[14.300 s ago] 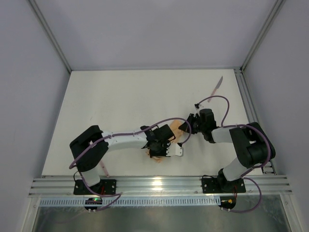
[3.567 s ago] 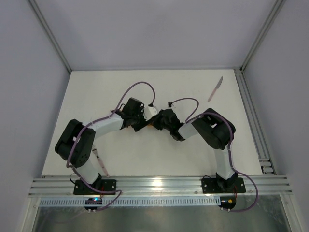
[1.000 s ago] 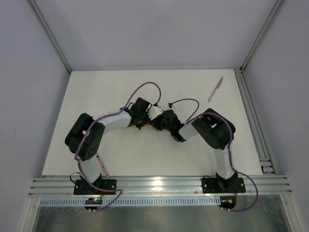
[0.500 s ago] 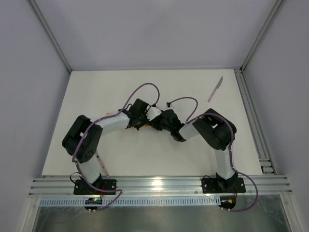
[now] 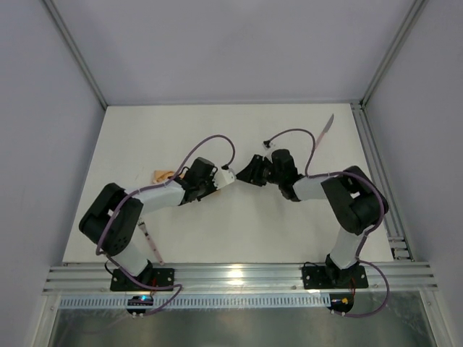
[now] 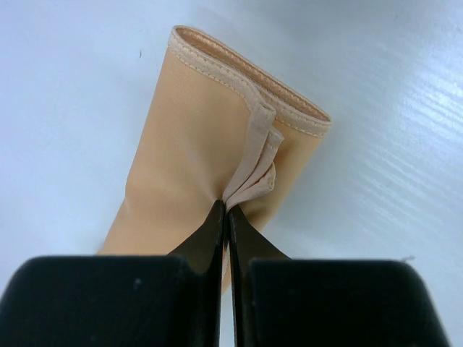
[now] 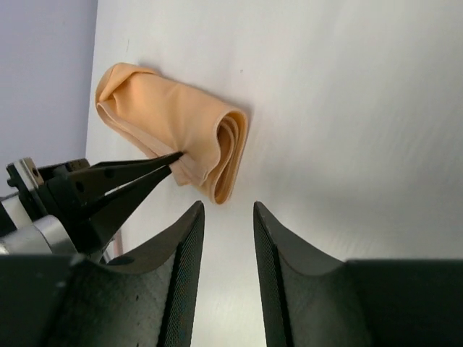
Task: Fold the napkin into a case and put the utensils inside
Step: Stuff the top corner of the smaller-rectangle-folded napkin into the folded napkin.
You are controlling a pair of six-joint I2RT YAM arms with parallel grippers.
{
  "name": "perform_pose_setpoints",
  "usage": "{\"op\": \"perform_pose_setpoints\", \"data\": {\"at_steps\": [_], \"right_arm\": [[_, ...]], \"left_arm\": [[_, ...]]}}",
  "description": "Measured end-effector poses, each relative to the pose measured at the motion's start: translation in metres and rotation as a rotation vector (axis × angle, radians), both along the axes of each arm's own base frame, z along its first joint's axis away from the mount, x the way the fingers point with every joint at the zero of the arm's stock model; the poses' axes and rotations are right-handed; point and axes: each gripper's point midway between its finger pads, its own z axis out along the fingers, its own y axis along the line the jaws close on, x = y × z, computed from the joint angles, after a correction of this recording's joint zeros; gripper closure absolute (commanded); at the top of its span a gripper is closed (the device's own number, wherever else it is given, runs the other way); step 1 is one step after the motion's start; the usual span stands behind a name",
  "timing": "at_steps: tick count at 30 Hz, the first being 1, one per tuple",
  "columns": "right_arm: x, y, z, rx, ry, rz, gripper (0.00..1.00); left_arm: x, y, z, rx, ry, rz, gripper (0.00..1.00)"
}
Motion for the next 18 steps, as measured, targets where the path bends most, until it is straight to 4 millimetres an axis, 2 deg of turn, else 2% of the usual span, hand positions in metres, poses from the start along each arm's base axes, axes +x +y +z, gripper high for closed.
{"op": "perform_pose_setpoints", "data": {"at_steps": [3,5,8,11,13,14,18], "right_arm": [[0.021,-0.018,0.010,-0.084,-0.061,0.091,0.63],[0.040,-0.023,0.027,-0.154,-0.151,0.147,0.61],[0.060,-0.011,0.064,-0.221,-0.324,0.262,0.61],[0.073,0.013,0.093,-0.262,-0.490,0.379,0.59],[0.070,0.029,0.093,-0.287,-0.551,0.455,0.55],[0.064,0.038,0.087,-0.304,-0.568,0.499,0.55],[0.020,0.078,0.039,-0.362,-0.585,0.719,0.55]], "left_arm": [[-0.002,0.006,0.000,0.022,-0.036,-0.030,1.00],[0.000,0.007,0.002,0.031,-0.071,-0.047,1.00],[0.000,0.010,0.005,0.048,-0.123,-0.072,1.00],[0.000,0.011,0.013,0.055,-0.167,-0.087,1.00],[0.003,0.010,0.020,0.049,-0.198,-0.096,1.00],[0.003,0.009,0.022,0.048,-0.205,-0.098,1.00],[0.005,0.009,0.026,0.043,-0.231,-0.106,1.00]]}}
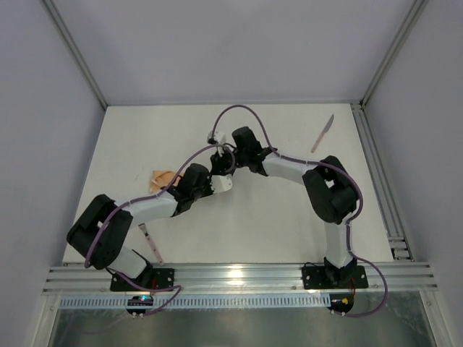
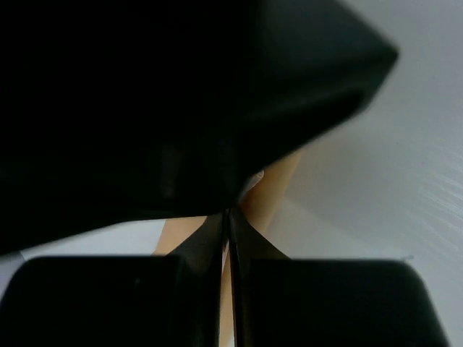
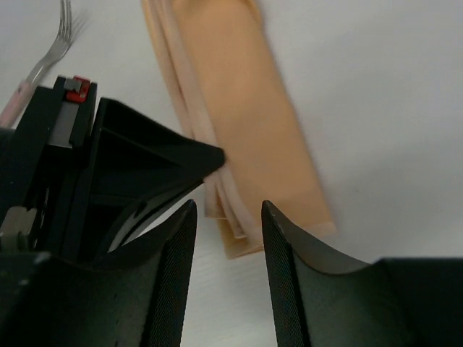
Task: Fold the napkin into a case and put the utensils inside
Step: Stuff the top corner of the smaller-rectangle-folded napkin into the folded napkin.
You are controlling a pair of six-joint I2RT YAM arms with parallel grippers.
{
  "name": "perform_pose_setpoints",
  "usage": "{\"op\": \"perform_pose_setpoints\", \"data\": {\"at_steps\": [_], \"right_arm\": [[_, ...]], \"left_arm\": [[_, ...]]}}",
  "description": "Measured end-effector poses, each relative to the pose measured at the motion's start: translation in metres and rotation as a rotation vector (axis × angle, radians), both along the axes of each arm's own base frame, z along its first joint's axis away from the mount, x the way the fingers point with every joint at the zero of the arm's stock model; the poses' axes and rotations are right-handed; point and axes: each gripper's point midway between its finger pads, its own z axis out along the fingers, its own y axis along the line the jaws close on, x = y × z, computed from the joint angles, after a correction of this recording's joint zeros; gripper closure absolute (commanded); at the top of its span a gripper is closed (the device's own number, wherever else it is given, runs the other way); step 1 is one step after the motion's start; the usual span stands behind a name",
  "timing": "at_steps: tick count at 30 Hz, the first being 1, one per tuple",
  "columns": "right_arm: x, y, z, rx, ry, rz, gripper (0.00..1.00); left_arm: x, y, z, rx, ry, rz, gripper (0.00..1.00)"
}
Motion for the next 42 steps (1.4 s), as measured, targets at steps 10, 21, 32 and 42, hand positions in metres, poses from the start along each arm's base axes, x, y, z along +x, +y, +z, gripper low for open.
{"op": "perform_pose_setpoints", "data": {"at_steps": [10,21,32,42], "right_arm": [[-0.025,0.008,-0.048,-0.068,0.026,0.141,0.55],[-0.028,0.002,-0.040,0.013,0.068,0.196,0.55],[-0.006,-0.008,-0.019,0.024,0.011,0.196,0.54],[-0.009,0.025,-0.020,-0.020,-0.028,0.160,0.56]], "left_arm": [[-0.003,0.000,0.000,-0.003,-0.008,-0.009,1.00],[-0.009,0.005,-0.001,-0.007,-0.014,-0.016,1.00],[-0.010,0.005,0.001,-0.014,-0.029,-0.019,1.00],[-0.010,0.005,0.005,-0.028,-0.046,-0.020,1.00]]}}
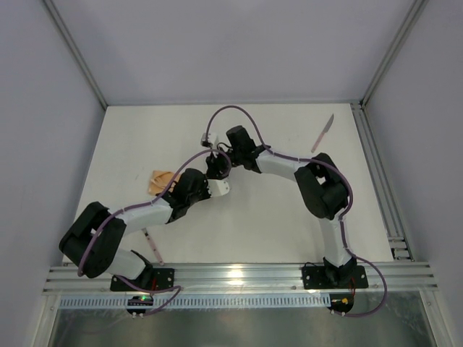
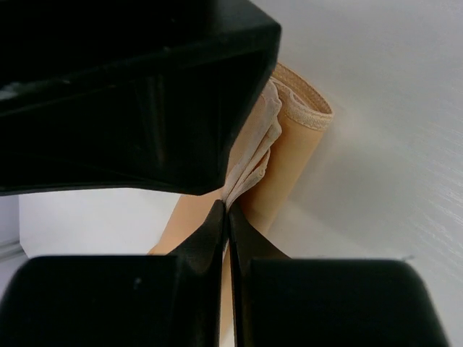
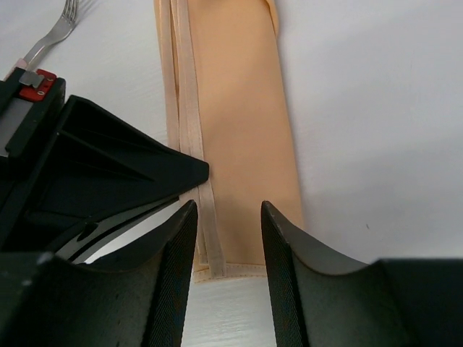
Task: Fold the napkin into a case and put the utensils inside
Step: Stuff the top corner of the smaller-rectangle-folded napkin into the folded napkin.
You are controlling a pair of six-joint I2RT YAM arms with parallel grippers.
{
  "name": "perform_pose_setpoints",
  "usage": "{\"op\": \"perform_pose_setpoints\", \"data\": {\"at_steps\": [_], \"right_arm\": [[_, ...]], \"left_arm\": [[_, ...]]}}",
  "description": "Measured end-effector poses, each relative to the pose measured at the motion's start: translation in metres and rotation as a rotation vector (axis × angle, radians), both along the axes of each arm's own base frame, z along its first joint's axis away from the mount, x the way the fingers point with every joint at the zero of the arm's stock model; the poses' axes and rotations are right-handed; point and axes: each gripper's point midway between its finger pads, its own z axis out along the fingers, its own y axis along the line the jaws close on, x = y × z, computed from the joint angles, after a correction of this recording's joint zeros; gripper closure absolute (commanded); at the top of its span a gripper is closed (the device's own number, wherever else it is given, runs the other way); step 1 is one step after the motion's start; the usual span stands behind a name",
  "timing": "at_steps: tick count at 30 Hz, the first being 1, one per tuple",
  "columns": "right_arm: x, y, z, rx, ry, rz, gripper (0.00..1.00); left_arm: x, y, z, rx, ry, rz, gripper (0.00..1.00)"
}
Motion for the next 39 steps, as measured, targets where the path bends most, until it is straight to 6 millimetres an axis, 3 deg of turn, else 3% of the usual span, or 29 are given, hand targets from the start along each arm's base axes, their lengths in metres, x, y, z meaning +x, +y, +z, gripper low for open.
{"op": "perform_pose_setpoints", "data": {"at_steps": [6,14,24,30,39], "right_arm": [[-0.001,-0.001,-0.017,-0.018,0.040,-0.052,0.59],[-0.004,-0.002,-0.026,-0.014,0.044,-0.064,0.64],[-0.025,-0.001,-0.044,0.009,0.037,-0.014,0.52],[-0.028,0.001,-0.044,0.035,0.046,-0.008,0.43],[-0.033,0.001,-0.046,0.067,0.072,-0.029,0.40]], "left_arm": [[-0.002,0.001,-0.001,-0.003,-0.001,-0.002,1.00],[-0.002,0.001,0.005,-0.014,-0.016,-0.001,1.00],[-0.003,0.002,0.004,-0.009,-0.010,0.000,1.00],[-0.003,0.002,0.003,-0.008,-0.008,0.000,1.00],[-0.010,0.005,0.001,-0.001,0.011,-0.004,1.00]]}}
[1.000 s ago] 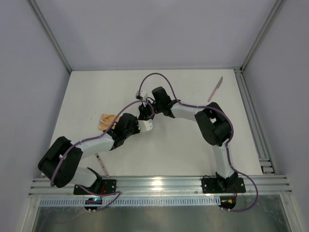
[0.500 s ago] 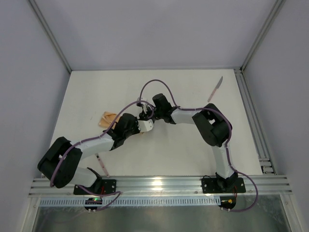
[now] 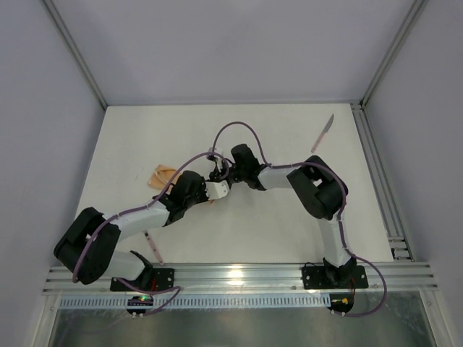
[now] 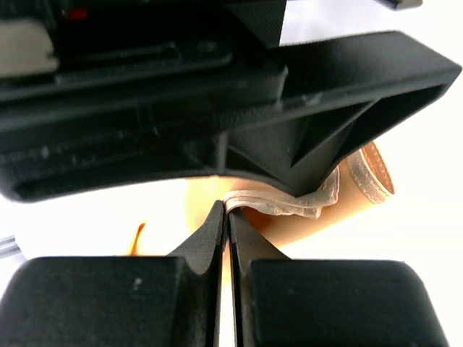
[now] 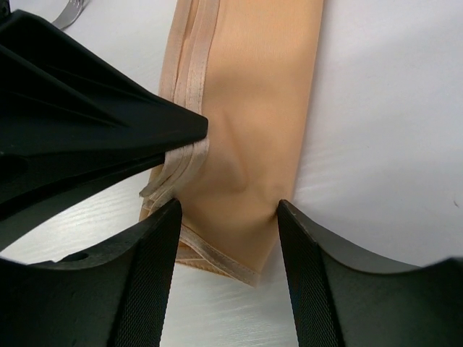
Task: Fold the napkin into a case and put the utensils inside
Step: Stuff the top corner of the smaller-rectangle-folded napkin into the folded napkin.
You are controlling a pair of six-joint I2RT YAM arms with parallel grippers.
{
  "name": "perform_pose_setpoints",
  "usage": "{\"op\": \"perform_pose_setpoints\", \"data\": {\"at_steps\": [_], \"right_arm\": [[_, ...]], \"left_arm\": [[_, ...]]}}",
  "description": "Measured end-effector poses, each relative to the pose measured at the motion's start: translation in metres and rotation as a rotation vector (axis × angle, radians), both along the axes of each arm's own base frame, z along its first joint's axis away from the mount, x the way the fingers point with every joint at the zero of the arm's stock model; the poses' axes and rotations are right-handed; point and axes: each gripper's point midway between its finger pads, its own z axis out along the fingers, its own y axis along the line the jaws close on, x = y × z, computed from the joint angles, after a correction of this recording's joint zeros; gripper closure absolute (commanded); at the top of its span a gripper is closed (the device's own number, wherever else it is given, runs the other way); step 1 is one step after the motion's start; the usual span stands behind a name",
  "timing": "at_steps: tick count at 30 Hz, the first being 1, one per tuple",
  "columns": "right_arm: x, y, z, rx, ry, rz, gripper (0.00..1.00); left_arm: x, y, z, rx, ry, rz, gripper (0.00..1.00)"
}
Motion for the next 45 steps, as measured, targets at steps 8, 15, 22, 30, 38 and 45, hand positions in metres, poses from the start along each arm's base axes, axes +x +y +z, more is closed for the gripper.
{"op": "perform_pose_setpoints", "data": {"at_steps": [8,15,22,30,38,45], "right_arm": [[-0.013,-0.001,-0.002,0.041,0.052,-0.031,0.39],[-0.017,0.008,0.011,0.079,0.053,-0.035,0.40],[-0.021,0.016,0.015,0.100,0.064,-0.040,0.39],[-0.018,0.017,0.009,0.073,0.034,-0.070,0.40],[-0.015,0.017,0.002,0.035,0.003,-0.103,0.55],[-0.013,0.017,-0.003,0.027,0.004,-0.119,0.77]], "left_arm": [[-0.008,0.002,-0.005,0.006,0.034,-0.009,1.00],[-0.017,0.006,-0.010,0.010,0.053,-0.017,1.00],[-0.020,0.006,-0.008,-0.017,0.059,-0.008,1.00],[-0.021,0.005,-0.008,-0.035,0.067,0.000,1.00],[-0.022,0.004,-0.008,-0.043,0.073,-0.001,1.00],[-0.023,0.002,-0.009,-0.051,0.081,-0.004,1.00]]}}
